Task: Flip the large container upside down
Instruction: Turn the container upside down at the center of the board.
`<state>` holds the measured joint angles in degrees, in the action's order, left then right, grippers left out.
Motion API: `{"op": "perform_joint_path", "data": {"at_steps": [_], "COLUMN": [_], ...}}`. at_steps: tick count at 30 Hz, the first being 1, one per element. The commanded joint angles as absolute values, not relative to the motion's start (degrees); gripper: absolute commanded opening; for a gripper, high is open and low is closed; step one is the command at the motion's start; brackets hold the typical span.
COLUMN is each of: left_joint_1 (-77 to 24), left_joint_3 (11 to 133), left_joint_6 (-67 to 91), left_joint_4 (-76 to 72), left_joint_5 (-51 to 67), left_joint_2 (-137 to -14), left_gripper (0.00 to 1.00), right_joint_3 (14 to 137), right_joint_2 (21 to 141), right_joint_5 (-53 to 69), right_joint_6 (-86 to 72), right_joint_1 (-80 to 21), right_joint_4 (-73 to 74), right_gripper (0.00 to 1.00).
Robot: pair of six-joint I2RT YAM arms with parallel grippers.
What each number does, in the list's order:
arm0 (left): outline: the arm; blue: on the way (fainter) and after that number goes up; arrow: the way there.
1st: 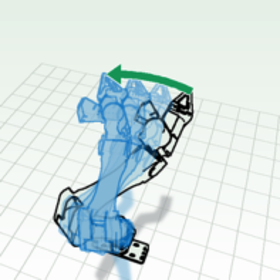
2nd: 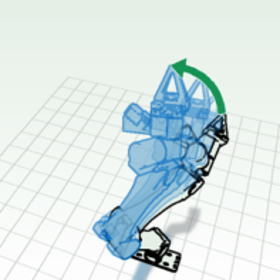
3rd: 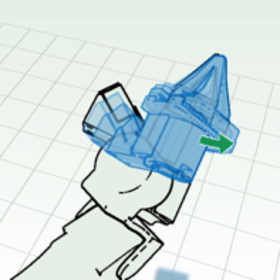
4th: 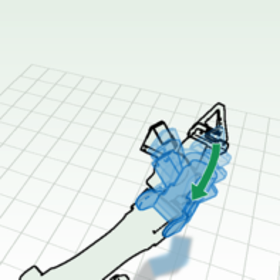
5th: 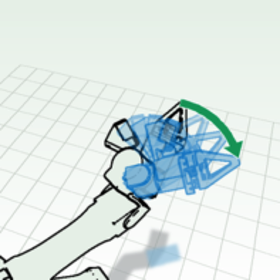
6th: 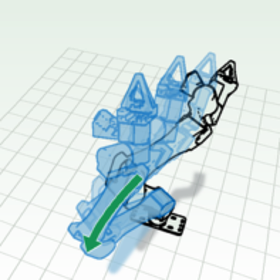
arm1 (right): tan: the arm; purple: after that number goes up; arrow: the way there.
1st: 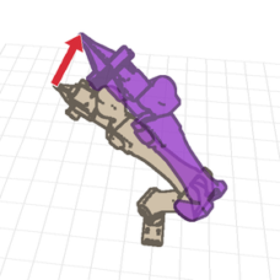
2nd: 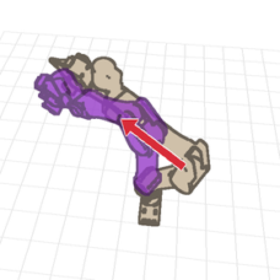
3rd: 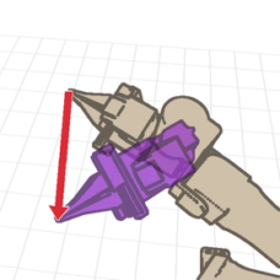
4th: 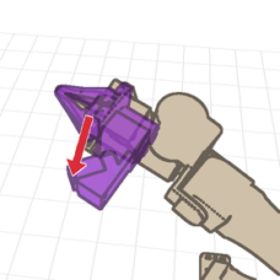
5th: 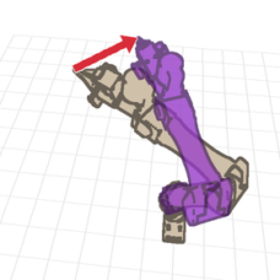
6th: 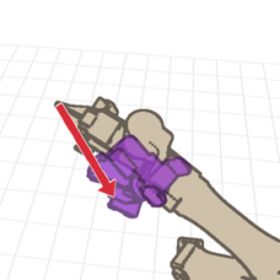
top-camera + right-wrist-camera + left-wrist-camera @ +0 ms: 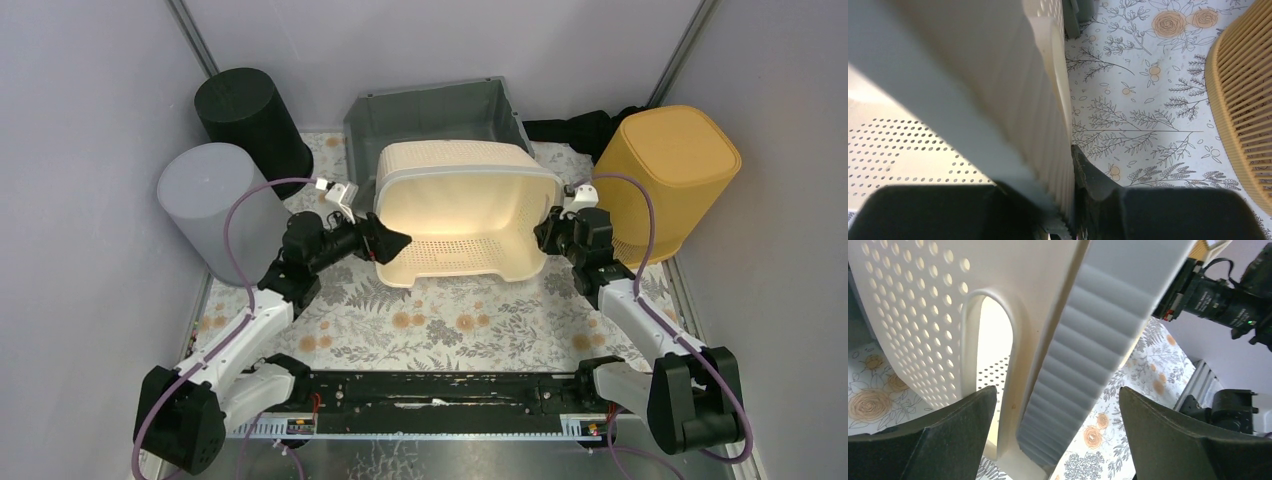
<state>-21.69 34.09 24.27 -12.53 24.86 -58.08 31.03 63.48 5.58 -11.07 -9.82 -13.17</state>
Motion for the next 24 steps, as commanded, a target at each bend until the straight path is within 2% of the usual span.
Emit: {"op": "perform_joint_path", "data": {"at_steps": [1,4,14,24], "left_joint_1": [-19.13,-18.75,-18.47,-18.37], "left_joint_3": [32.73,33.76,36.22,41.74], "left_joint_6": [28.36,29.62,30.55,34.35], "left_joint_4": [-19.66,-18.21,-2.6,7.76], "left_joint_5": [29.57,29.19,6.74,2.53], "left_joint_2": [-57.73,-58.09,-47.21,-46.57], "left_gripper": [1.0,1.0,1.0,1.0], "right_joint_3": [35.13,35.19,33.42,30.26], "right_joint_2": [64.44,64.85,64.86,62.57], "right_joint_5": [10.23,10.58,11.69,11.84], "right_joint_6": [-15.73,-15.7,-16.66,-17.26], "right_joint_1": [-8.62,-8.05,-7.37,-7.43], "right_joint_4": [-17.31,-17.01,-18.25,-19.1], "right_gripper": [0.0,0.0,0.0,0.0]}}
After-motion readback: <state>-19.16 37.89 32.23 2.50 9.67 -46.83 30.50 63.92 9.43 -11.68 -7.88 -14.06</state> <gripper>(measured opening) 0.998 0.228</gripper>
